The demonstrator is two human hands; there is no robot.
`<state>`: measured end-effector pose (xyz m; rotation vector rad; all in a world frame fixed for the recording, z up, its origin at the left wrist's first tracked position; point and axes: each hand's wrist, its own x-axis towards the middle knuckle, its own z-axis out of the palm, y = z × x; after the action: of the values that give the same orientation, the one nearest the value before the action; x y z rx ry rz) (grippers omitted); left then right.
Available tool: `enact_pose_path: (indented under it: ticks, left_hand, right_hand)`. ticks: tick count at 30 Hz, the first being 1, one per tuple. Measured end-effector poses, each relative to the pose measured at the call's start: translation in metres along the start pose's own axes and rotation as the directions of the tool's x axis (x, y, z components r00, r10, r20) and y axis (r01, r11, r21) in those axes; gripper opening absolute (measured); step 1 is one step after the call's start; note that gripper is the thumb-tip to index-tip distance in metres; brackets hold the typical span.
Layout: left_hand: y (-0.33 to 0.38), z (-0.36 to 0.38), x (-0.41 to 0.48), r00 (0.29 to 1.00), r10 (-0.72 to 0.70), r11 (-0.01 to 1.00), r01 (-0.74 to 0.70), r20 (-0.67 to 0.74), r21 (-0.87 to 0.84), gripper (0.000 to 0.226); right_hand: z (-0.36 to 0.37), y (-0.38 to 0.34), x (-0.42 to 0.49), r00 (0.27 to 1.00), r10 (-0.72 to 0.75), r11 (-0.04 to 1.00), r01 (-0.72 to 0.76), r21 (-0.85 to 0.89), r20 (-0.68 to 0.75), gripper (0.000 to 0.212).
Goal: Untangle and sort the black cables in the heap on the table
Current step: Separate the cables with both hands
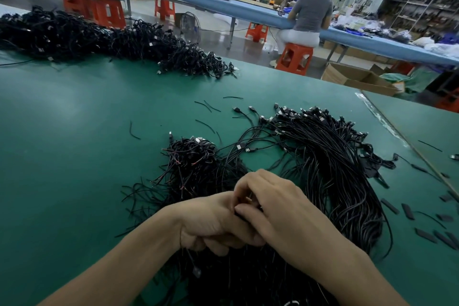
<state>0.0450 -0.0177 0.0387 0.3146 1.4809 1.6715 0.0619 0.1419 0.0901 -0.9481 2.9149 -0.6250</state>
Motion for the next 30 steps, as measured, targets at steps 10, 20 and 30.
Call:
enact_pose_path:
  ticks: [10, 20, 30]
  left_hand:
    - [-0.002, 0.001, 0.006, 0.998, -0.055, 0.998, 0.055, -0.029, 0.029, 0.022]
    - [-0.004, 0.001, 0.012, 0.992, 0.047, 0.961, -0.077, -0.115, -0.267, 0.017]
    - [0.001, 0.008, 0.018, 0.937, 0.271, 0.672, -0.349, -0.221, -0.654, 0.011]
  right_hand:
    - [-0.006, -0.003, -0.001, 1.0, 0.026, 0.994, -0.025, -0.108, 0.01, 0.011]
    - [-0.006, 0.011, 0.004, 0.996, -0.076, 0.955, 0.083, -0.284, 0.036, 0.008]
    - [0.012, 0.031, 0.008, 0.847, -0.162, 0.918, -0.059, -0.392, -0.507, 0.012]
